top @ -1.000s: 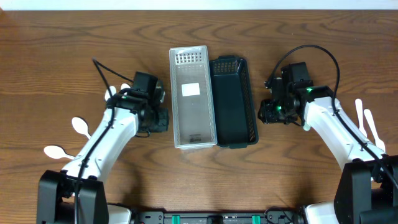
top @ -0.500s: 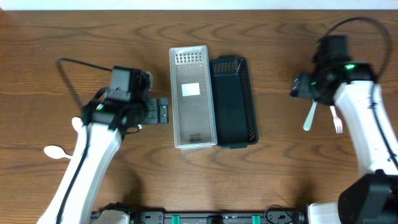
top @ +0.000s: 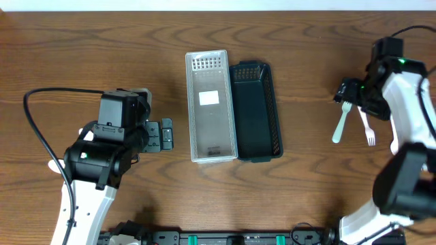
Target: Pack container
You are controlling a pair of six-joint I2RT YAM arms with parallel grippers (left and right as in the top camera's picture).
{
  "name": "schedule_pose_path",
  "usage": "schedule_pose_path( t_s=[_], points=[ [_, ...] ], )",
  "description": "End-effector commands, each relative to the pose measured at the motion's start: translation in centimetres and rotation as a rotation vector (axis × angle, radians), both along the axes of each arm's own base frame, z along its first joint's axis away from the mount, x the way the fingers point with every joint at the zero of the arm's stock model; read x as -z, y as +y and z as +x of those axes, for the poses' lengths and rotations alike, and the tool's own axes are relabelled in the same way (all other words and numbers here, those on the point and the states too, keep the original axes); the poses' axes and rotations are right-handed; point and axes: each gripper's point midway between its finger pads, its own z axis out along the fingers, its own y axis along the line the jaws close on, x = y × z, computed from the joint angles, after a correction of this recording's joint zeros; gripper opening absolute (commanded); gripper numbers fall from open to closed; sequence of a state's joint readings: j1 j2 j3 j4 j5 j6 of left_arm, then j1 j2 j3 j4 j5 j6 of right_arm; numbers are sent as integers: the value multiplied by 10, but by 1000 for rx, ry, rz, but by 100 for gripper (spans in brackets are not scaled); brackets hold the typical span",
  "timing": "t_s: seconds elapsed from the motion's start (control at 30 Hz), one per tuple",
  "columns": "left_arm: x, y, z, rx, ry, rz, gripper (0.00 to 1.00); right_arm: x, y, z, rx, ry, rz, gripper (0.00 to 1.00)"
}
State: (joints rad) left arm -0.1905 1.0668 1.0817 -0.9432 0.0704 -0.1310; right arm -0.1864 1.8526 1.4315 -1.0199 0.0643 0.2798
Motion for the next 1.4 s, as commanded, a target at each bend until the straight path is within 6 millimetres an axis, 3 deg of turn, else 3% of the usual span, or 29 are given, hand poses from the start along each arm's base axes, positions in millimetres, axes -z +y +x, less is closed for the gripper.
schedule_pose_path(
  t_s=[0.0, 0.47, 0.67, 0.87, 1.0, 1.17, 1.3, 1.37],
  points=[
    [1, 4, 2, -12, 8, 17, 98, 18, 4, 5, -17, 29, 28, 99],
    [6, 4, 4, -12, 29, 23, 98, 73, 8, 7, -59, 122, 66, 99],
    [6, 4, 4, -12, 29, 23, 98, 86, 9, 5, -67, 147, 76, 99],
    [6, 4, 4, -12, 29, 23, 98, 97, 12, 0, -73, 175, 97, 92],
    [6, 4, 4, -12, 30, 23, 98, 99, 14, -3, -73, 187, 103, 82],
    [6, 4, 4, -12, 30, 23, 98, 99, 14, -4, -73, 189, 104, 52],
    [6, 4, 4, -12, 30, 23, 98, 99, 14, -4, -74, 188, 103, 50],
    [6, 4, 4, -12, 29, 23, 98, 99, 14, -3, -74, 186, 103, 44]
  ],
)
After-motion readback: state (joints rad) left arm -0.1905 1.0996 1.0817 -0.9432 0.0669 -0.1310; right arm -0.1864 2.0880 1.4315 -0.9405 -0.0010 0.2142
